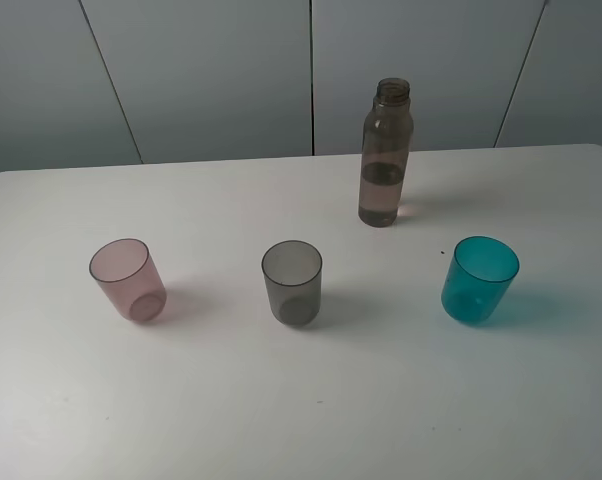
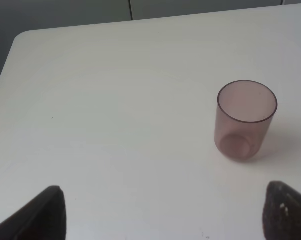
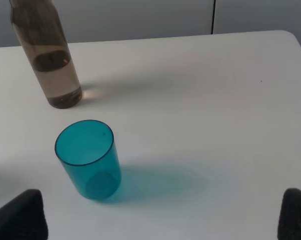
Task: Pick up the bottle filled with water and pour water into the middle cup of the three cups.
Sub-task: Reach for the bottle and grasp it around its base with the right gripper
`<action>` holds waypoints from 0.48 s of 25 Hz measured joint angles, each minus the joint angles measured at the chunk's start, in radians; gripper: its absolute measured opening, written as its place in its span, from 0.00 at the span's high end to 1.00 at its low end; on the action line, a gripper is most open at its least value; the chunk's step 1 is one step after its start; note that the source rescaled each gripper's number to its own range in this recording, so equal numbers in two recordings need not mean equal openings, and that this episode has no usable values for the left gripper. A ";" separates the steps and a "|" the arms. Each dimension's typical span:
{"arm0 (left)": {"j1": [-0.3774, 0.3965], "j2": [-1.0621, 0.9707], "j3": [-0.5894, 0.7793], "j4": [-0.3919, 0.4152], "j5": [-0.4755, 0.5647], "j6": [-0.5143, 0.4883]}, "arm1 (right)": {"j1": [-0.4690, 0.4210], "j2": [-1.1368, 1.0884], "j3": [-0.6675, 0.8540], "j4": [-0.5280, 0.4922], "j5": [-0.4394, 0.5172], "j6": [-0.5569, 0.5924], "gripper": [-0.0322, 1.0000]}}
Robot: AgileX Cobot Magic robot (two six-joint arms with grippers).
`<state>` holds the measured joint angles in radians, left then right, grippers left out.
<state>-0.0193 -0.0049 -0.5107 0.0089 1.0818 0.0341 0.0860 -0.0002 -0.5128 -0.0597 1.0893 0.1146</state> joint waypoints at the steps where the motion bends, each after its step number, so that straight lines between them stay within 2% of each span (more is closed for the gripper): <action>1: 0.000 0.000 0.000 0.000 0.000 0.000 | 0.000 0.000 0.000 0.000 0.000 0.000 0.00; 12: 0.000 0.000 0.000 0.000 0.000 0.000 | 0.000 0.000 0.000 0.000 0.000 0.000 0.00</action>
<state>-0.0193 -0.0049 -0.5107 0.0089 1.0818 0.0341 0.0860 -0.0002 -0.5128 -0.0597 1.0893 0.1146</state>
